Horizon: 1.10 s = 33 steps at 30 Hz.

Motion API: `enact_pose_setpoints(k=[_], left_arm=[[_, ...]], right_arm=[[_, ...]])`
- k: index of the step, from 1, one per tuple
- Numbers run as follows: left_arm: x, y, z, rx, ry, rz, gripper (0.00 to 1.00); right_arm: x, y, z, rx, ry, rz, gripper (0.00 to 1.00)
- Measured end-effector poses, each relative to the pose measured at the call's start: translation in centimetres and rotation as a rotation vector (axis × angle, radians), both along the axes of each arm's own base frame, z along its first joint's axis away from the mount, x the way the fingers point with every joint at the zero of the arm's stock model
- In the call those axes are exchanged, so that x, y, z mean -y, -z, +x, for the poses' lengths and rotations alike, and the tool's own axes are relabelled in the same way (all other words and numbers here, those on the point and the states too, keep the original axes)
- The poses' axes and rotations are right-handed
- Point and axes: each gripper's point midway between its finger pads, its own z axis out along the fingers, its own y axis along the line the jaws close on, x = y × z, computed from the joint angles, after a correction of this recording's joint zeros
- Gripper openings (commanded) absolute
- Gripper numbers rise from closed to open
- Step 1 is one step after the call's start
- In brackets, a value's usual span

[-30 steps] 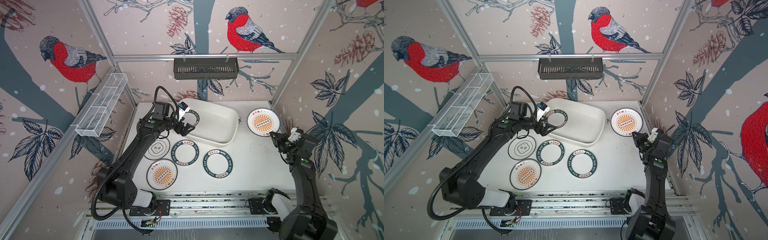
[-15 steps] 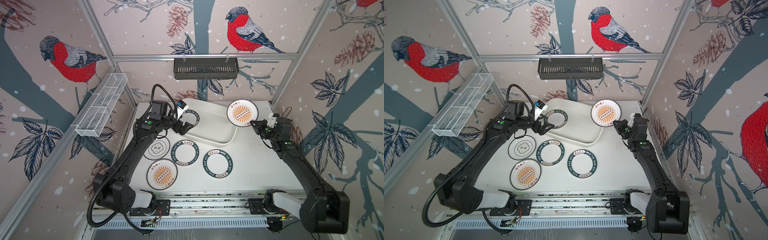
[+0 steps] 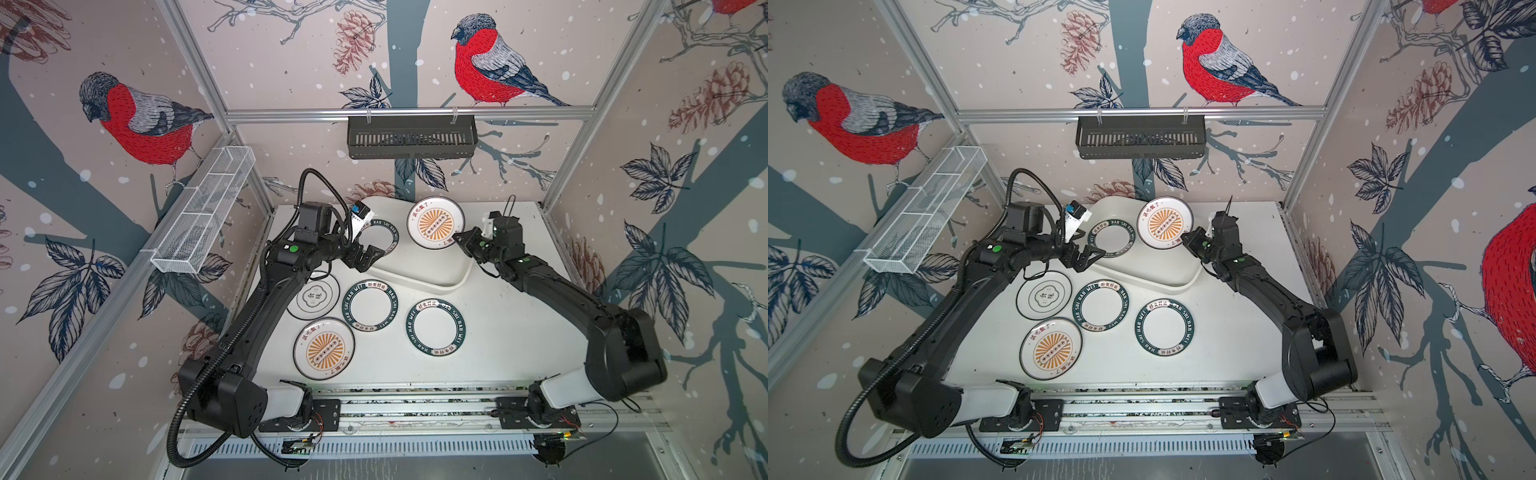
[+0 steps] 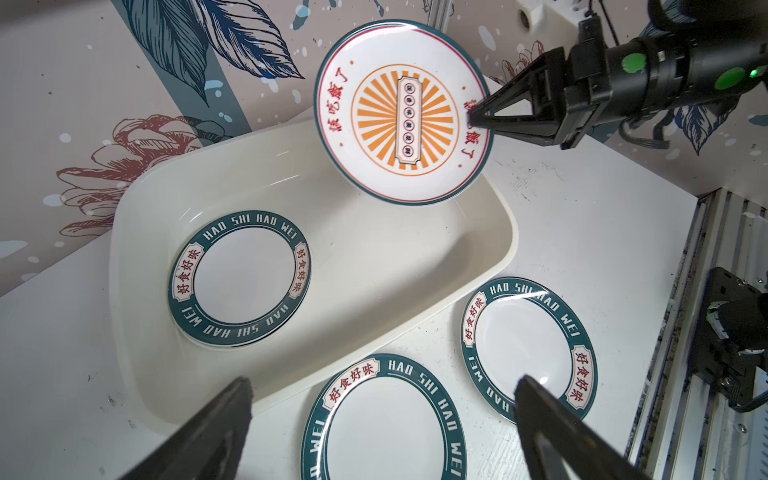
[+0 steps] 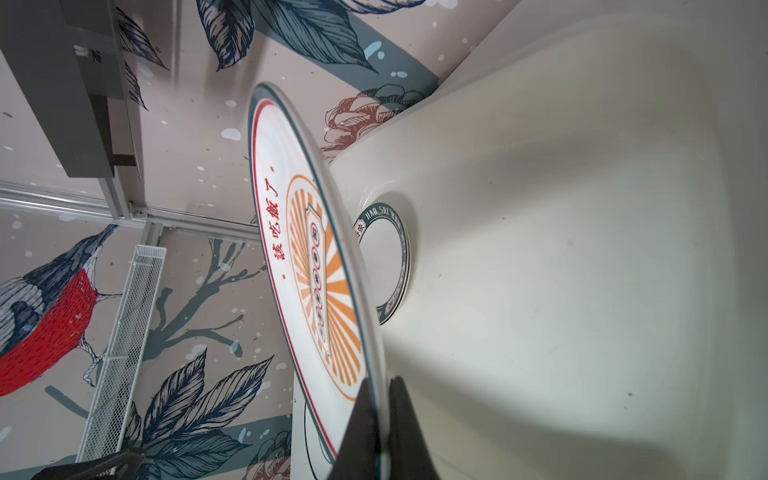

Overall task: Place the plates into the plastic bin on the countertop
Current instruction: 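Carry the orange-sunburst plate over the white bin with the right gripper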

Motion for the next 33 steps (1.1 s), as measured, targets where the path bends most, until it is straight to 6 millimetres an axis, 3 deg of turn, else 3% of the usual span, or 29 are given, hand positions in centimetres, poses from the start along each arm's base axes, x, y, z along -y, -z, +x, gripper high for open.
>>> enact_pose_setpoints(k=[7, 16, 25, 33], left_arm=[[-0.1, 0.0, -0.5, 0.000, 0.000, 0.000, 0.97], [-0.1, 0.8, -0.8, -0.024, 0.000, -0.002, 0.97], [-0.1, 0.9, -0.7, -0.030, -0.001, -0.005, 0.97], [0.0, 1.2, -0.6, -0.039, -0.002, -0.004, 0.97]], right_arm=[[-4.8, 1.6, 2.4, 0.010, -0.075, -0.047, 0.07], [-9.2, 3.6, 6.0, 0.026, -0.143, -0.107, 0.09], [-12.7, 6.4, 8.5, 0.008, -0.207, -0.174, 0.09], [-14.1, 9.9, 8.6, -0.054, -0.257, -0.209, 0.10]])
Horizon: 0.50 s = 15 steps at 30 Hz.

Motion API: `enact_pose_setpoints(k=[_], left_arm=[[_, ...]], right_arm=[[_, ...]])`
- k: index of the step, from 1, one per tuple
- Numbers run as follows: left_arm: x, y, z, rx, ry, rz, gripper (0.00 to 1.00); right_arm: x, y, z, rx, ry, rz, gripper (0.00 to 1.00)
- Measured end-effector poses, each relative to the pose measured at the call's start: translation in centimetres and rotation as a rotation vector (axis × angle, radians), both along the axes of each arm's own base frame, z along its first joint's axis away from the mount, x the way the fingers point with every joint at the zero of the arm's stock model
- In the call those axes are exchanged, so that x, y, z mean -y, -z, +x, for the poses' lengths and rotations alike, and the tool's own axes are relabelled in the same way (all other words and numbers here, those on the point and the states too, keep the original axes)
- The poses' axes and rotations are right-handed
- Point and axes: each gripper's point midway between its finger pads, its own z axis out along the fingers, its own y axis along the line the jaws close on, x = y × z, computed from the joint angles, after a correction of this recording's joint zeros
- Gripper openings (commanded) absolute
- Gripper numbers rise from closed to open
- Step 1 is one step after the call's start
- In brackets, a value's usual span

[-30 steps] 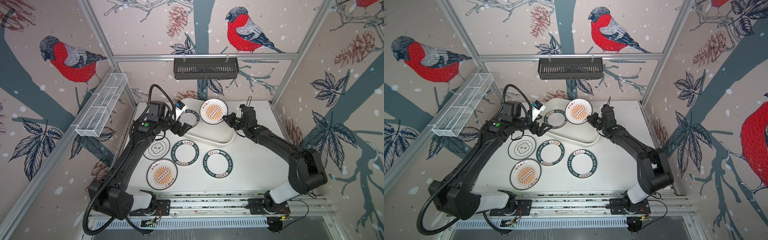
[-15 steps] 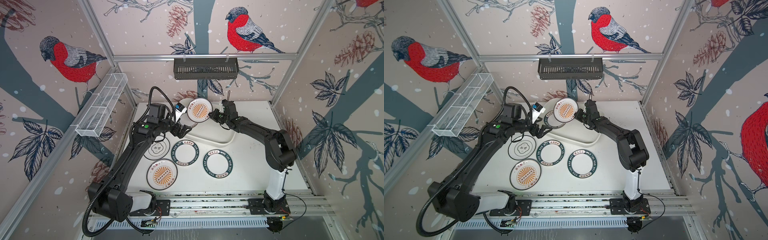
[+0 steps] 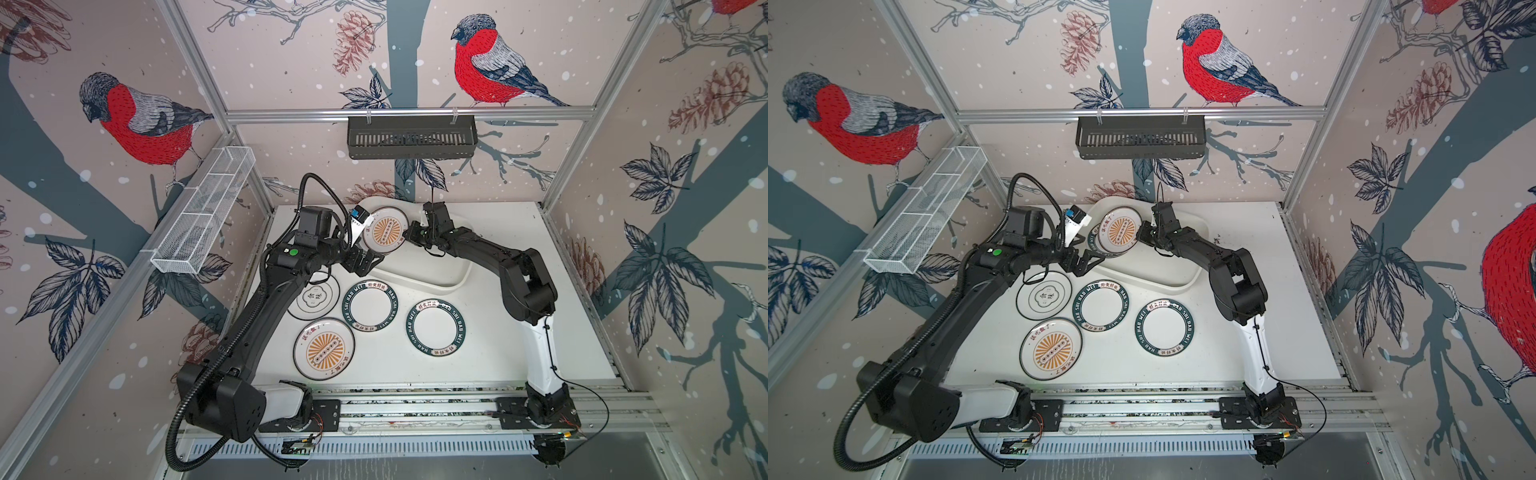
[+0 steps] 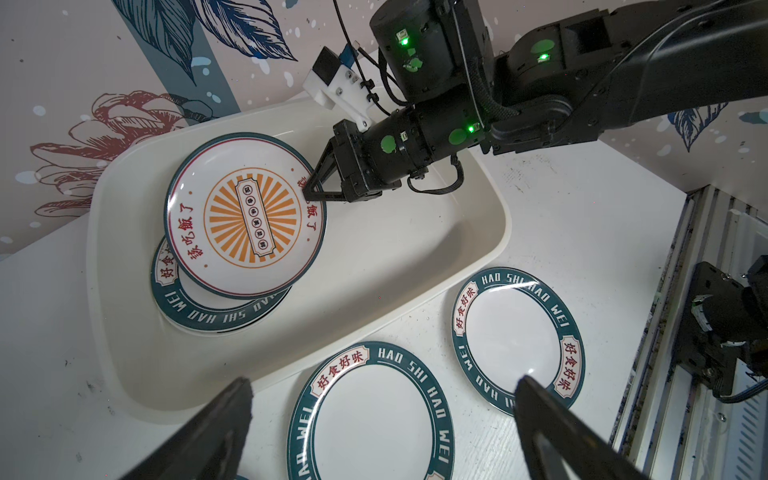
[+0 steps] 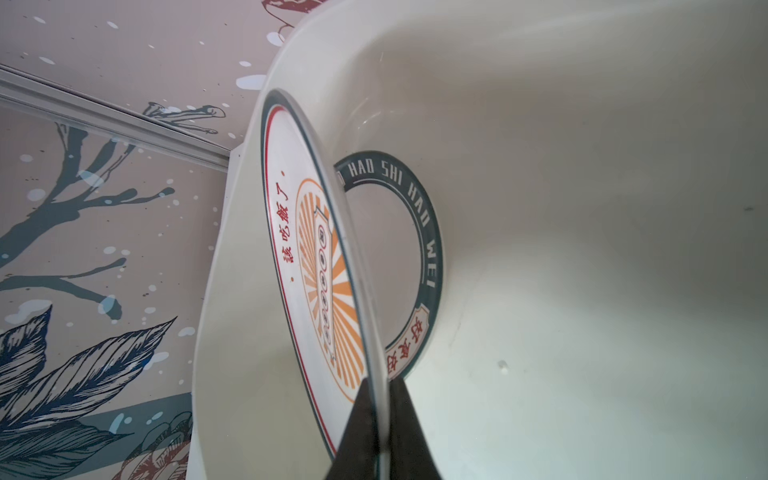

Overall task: Place the plates into the plastic bin on the countertop
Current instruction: 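Carry the orange-sunburst plate over the white bin with the right gripper, then lower the orange-sunburst plate onto the green-rimmed plate in the bin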

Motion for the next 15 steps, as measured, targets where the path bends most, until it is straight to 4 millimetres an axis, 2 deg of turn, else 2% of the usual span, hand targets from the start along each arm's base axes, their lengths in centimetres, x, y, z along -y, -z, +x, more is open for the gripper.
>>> enact_pose_setpoints(k=[5, 15], left_arm=[[0.0, 0.1, 0.1, -0.002, 0.000, 0.000, 0.97], [0.0, 0.1, 0.1, -0.002, 0.000, 0.000, 0.97]], right_arm=[[-0.4, 1.2, 0.1, -0.027, -0.013, -0.009, 0.10], [-1.2, 2.4, 0.7, -0.047, -0.029, -0.003, 0.10]])
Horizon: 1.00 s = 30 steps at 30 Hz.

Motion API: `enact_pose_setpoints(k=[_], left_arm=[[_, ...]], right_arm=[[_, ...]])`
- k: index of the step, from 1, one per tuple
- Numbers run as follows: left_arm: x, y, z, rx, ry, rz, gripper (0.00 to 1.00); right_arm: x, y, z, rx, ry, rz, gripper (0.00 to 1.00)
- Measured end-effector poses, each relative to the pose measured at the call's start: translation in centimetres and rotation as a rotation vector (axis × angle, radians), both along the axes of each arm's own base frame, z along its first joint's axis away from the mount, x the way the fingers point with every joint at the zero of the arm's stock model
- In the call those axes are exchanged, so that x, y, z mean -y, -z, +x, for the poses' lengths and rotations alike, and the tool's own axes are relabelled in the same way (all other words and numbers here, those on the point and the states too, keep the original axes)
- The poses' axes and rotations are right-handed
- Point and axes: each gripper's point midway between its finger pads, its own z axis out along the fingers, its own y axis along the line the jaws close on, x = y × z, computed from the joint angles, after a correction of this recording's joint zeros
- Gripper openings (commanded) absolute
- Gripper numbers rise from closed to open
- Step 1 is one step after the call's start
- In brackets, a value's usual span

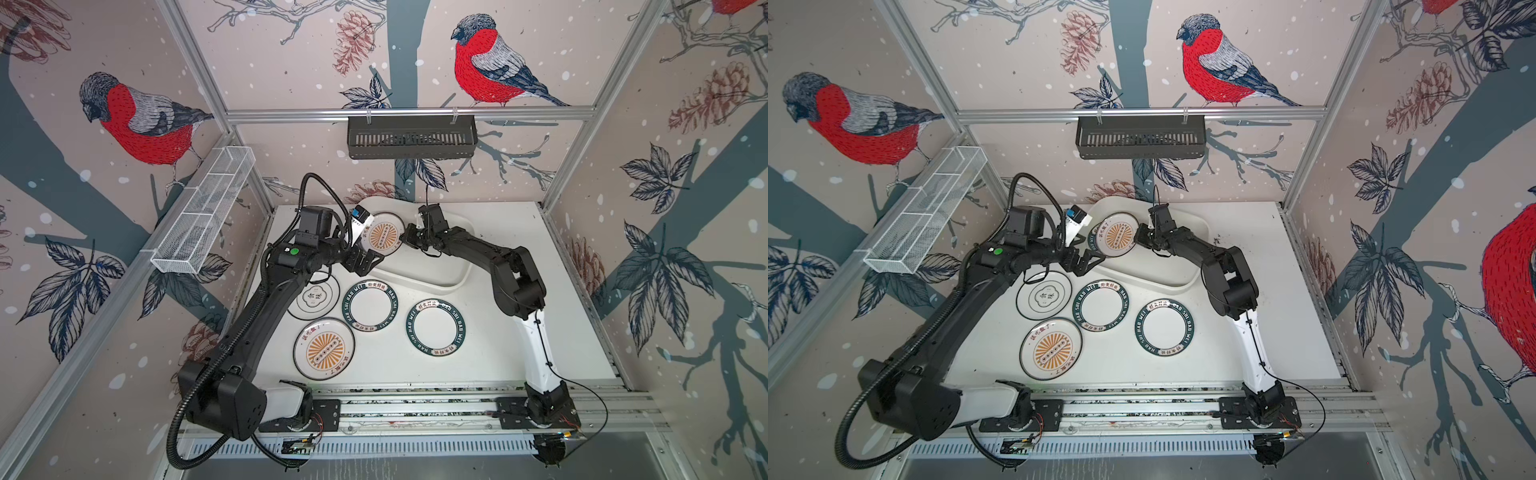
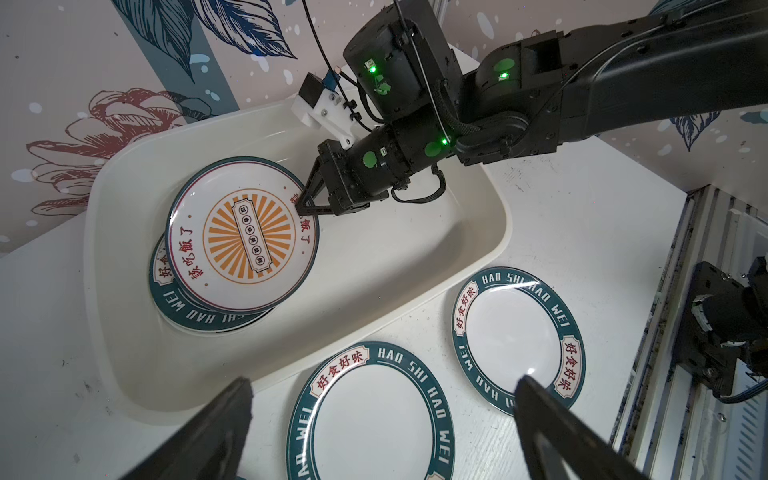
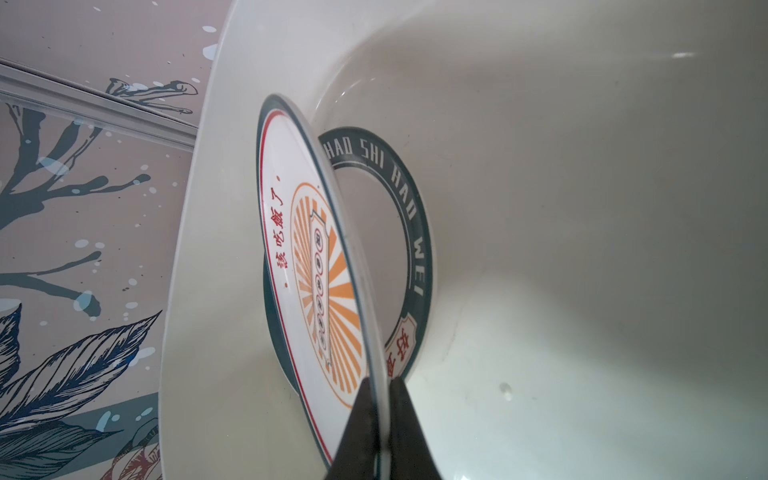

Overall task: Place the plates into the plastic bin on the countertop
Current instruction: 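Lower the orange-sunburst plate onto the green-rimmed plate in the bin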

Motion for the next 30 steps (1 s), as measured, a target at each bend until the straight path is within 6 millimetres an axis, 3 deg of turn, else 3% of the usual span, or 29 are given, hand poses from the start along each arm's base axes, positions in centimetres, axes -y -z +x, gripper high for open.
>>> enact_pose_setpoints(k=[30], left_arm=[[0.2, -0.2, -0.2, -0.001, 0.014, -0.012, 0.97]], right_arm=[[-1.4, 1.6, 0.7, -0.063, -0.015, 0.047, 0.14]])
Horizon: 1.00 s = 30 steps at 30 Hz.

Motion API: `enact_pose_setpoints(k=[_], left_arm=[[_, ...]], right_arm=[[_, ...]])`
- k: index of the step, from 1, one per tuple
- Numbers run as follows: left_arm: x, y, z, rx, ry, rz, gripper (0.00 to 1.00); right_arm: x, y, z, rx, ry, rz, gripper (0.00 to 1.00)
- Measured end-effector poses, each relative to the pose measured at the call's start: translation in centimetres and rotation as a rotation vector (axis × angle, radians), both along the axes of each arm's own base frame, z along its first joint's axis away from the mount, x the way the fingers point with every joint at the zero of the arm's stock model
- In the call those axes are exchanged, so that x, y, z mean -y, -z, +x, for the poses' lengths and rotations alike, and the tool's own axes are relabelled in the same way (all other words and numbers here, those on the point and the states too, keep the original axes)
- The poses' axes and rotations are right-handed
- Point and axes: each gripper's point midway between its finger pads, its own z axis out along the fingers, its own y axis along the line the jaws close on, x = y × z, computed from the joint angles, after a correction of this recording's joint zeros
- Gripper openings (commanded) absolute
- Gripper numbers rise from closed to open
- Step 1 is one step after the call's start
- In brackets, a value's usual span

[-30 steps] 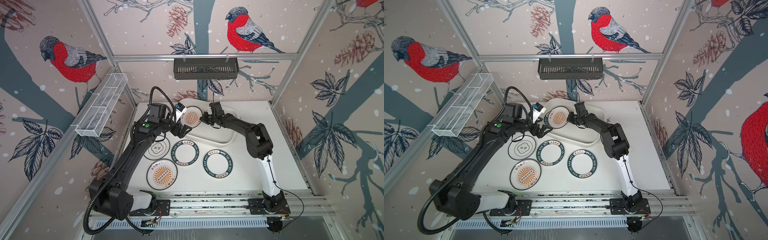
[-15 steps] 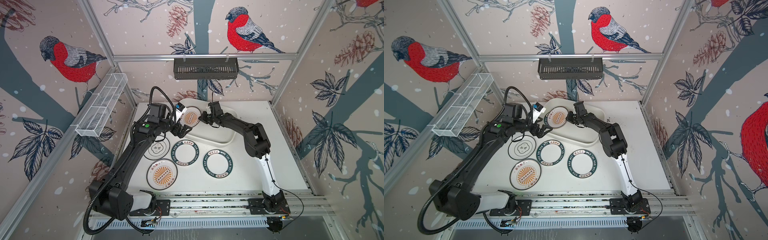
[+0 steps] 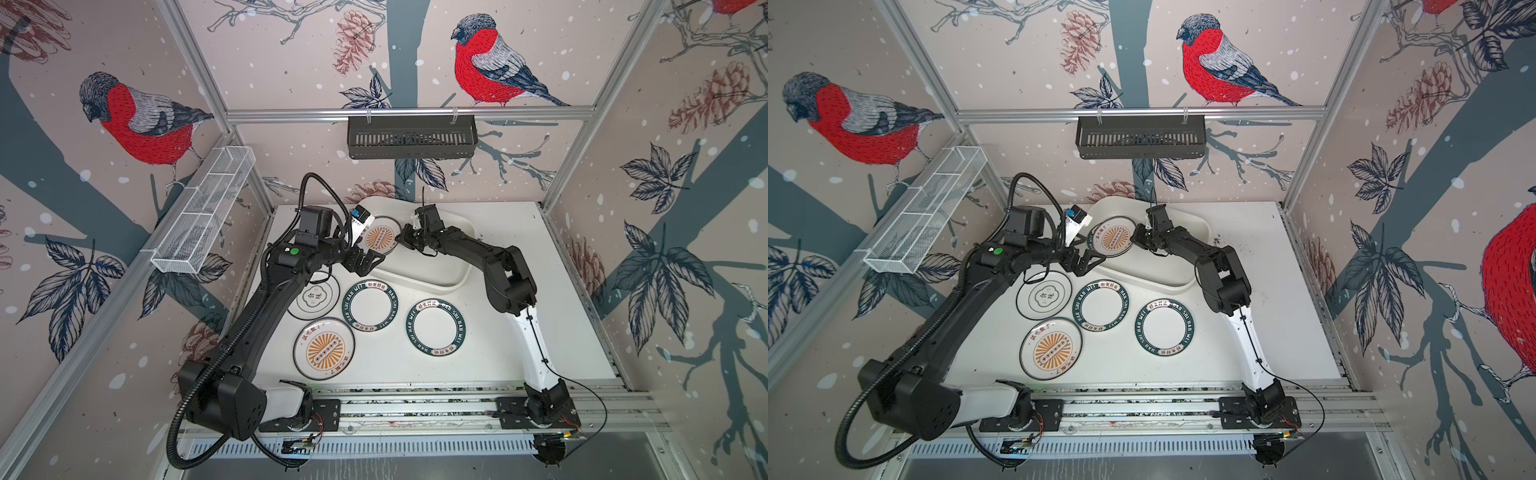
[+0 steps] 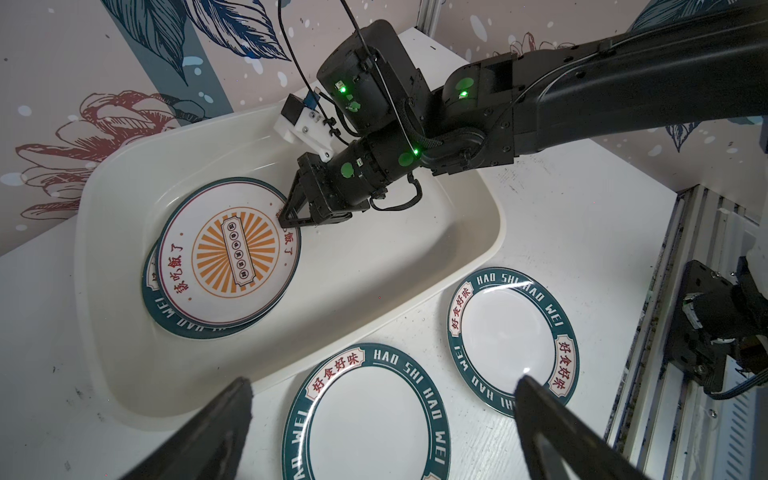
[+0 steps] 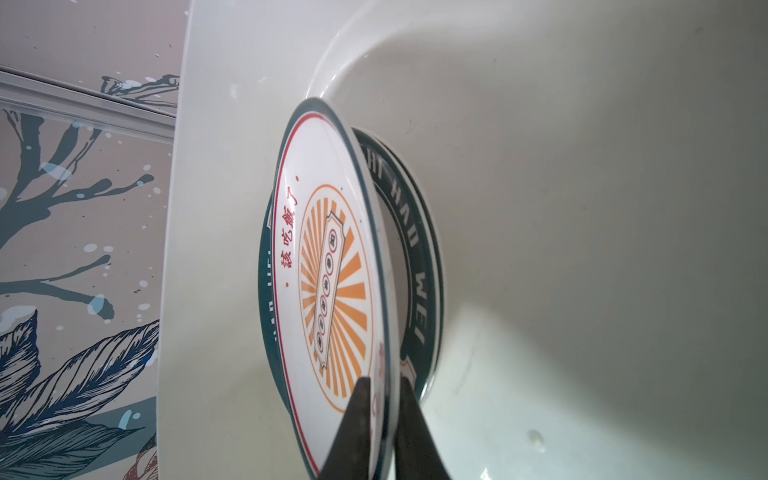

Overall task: Place the plates into the plastic bin on the countertop
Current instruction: 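Lower the orange-sunburst plate onto the green-rimmed plate in the bin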

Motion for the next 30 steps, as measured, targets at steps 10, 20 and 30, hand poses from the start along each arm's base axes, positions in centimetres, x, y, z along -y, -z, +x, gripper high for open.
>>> enact_pose_setpoints(k=[10, 20, 30], left_arm=[[0.03, 0.00, -0.01, 0.000, 0.002, -0.001, 0.97], [0.03, 0.00, -0.02, -0.001, 0.002, -0.001, 0.97], [0.04, 0.00, -0.01, 0.000, 0.002, -0.001, 0.97]], right_arm=[[0.12, 0.11, 0.17, -0.006, -0.003, 0.008, 0.16], [0.24, 0.21, 0.23, -0.008, -0.002, 0.008, 0.18], [0.43, 0.67, 0.10, -0.017, 0.000, 0.003, 0.19]])
